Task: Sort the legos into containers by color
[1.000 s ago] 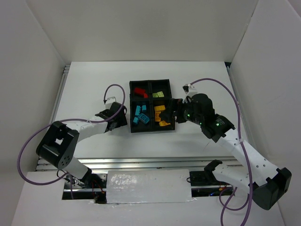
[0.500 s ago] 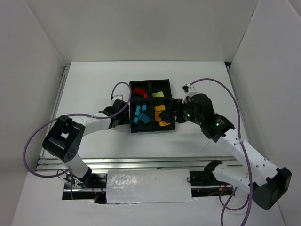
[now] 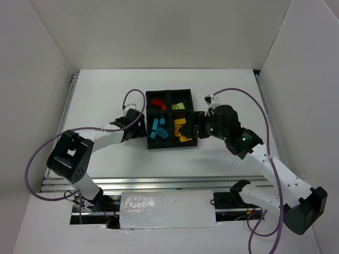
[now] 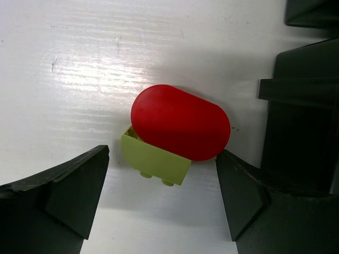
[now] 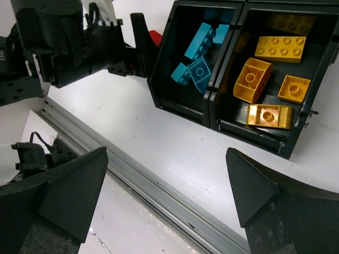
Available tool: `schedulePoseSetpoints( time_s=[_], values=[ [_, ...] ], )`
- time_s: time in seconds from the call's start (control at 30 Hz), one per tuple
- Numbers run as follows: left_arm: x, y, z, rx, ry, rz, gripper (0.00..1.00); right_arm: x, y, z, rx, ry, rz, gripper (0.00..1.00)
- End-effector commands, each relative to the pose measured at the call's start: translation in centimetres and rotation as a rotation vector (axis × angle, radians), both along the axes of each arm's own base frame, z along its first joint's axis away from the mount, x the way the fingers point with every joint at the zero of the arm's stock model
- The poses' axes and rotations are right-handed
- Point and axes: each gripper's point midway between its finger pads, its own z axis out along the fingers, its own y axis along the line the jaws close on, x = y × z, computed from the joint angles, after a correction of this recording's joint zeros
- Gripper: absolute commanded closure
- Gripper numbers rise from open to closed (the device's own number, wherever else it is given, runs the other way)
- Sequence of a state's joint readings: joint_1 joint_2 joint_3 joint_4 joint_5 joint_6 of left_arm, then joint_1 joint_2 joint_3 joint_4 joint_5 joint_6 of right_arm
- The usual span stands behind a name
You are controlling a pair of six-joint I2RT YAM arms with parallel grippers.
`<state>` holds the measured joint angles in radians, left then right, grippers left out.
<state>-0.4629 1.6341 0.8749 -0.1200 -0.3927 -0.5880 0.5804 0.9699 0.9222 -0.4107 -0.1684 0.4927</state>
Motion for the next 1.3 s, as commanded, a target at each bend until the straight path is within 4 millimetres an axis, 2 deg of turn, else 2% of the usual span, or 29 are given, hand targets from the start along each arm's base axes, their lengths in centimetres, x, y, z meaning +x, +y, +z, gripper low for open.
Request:
schedulePoseSetpoints(
  time_s=[0.0, 0.23, 0.33, 0.5, 0.57, 0.6, 0.67, 0.7, 0.87, 1.27],
  values=[
    [0.4, 0.1, 2.3, -0.055, -0.061, 0.060, 0.04, 0.2, 0.7, 0.3, 0.014, -0.027, 0.022, 0.00],
    [-0.9, -0.3, 4.1, -0.240, -0.058, 0.269, 0.02, 0.2, 1.1, 0.1, 0.016, -0.021, 0.031, 0.00],
    [-0.6, 0.2, 5.1, -0.246, -0.086, 0.333, 0.01, 0.1, 1.2, 0.1, 0.018, -0.019, 0.036, 0.00],
    [-0.7, 2.2, 5.2, -0.194, -0.067, 0.536, 0.01, 0.1, 0.9, -0.3, 0.007, -0.019, 0.027, 0.00],
    [-0.1, 1.7, 5.5, -0.235, -0.069, 0.595, 0.01, 0.2, 1.0, -0.4, 0.008, -0.016, 0.029, 0.00],
    [-0.5, 1.8, 4.6, -0.219, -0.032, 0.626, 0.00, 0.2, 1.1, -0.4, 0.010, -0.015, 0.033, 0.00],
    [0.0, 1.2, 3.8, -0.252, -0.012, 0.687, 0.01, 0.2, 1.3, -0.6, 0.011, -0.010, 0.038, 0.00],
    [-0.5, 1.4, 3.4, -0.240, 0.008, 0.716, 0.01, 0.2, 1.3, -0.7, 0.010, -0.007, 0.041, 0.00],
    [-0.4, 1.3, 2.3, -0.247, 0.042, 0.853, 0.01, 0.0, 1.3, -0.7, -0.002, -0.010, 0.048, 0.00],
    [1.5, 0.9, 1.4, -0.278, -0.018, 0.866, 0.00, -0.2, 1.1, -1.5, -0.028, -0.009, 0.060, 0.00]
  ],
)
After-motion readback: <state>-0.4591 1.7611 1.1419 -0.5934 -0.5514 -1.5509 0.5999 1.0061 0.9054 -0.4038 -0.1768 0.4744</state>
